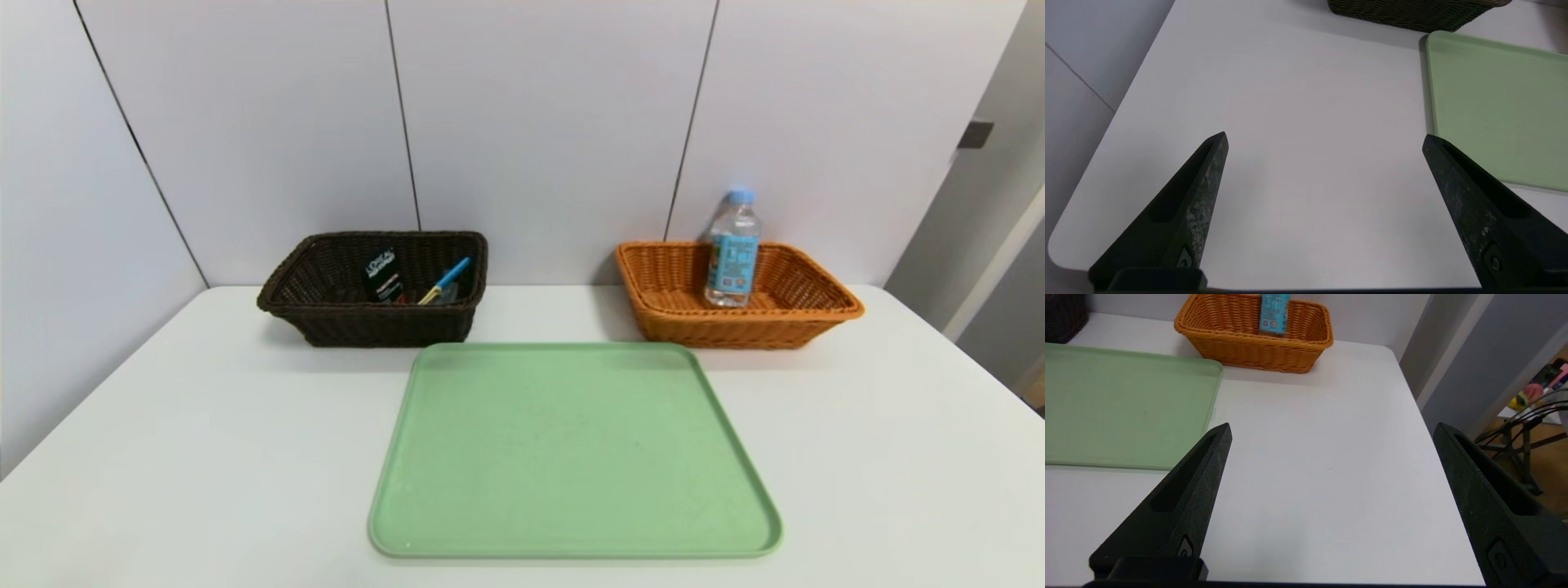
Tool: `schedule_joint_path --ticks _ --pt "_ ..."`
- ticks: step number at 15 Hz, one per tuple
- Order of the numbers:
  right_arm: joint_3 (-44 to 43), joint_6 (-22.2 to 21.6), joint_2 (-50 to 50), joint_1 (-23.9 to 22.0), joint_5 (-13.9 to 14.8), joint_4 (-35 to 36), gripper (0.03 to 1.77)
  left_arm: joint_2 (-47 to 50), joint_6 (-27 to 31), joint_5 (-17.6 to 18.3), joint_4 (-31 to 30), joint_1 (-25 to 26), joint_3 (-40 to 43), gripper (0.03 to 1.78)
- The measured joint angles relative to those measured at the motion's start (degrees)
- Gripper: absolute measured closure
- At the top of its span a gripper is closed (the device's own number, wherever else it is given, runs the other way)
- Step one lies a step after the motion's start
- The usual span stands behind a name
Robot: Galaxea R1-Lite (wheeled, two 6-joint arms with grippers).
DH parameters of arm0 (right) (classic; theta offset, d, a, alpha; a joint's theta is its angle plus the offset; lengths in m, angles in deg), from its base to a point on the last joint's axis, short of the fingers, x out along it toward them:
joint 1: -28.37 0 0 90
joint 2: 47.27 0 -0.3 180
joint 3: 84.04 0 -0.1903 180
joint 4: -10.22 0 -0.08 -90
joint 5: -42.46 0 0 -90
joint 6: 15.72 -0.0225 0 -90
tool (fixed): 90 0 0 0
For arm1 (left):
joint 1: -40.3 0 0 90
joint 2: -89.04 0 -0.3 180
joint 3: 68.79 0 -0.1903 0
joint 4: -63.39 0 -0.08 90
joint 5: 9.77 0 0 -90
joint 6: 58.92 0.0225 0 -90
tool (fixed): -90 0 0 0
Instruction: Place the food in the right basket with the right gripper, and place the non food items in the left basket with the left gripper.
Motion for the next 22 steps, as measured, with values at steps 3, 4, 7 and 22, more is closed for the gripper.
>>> schedule_joint_path --ticks 3,4,7,22 --pt "0.07 0.17 2.04 -0.39 -0.06 -1.33 0.10 4.83 1.97 0.50 0.34 2.79 3.47 0.12" --pt "0.29 0.20 2.86 -0.44 -0.28 -2.40 0.10 6.18 2.15 0.59 0.37 3.50 4.40 0.12" --pt "2.34 0.20 5.58 -0.44 -0.56 -3.78 0.10 9.51 2.23 0.63 0.67 4.21 7.22 0.12" --pt "6.23 0.10 11.50 -0.80 -5.10 -6.80 0.10 15.77 5.29 6.12 2.76 4.49 10.72 0.12"
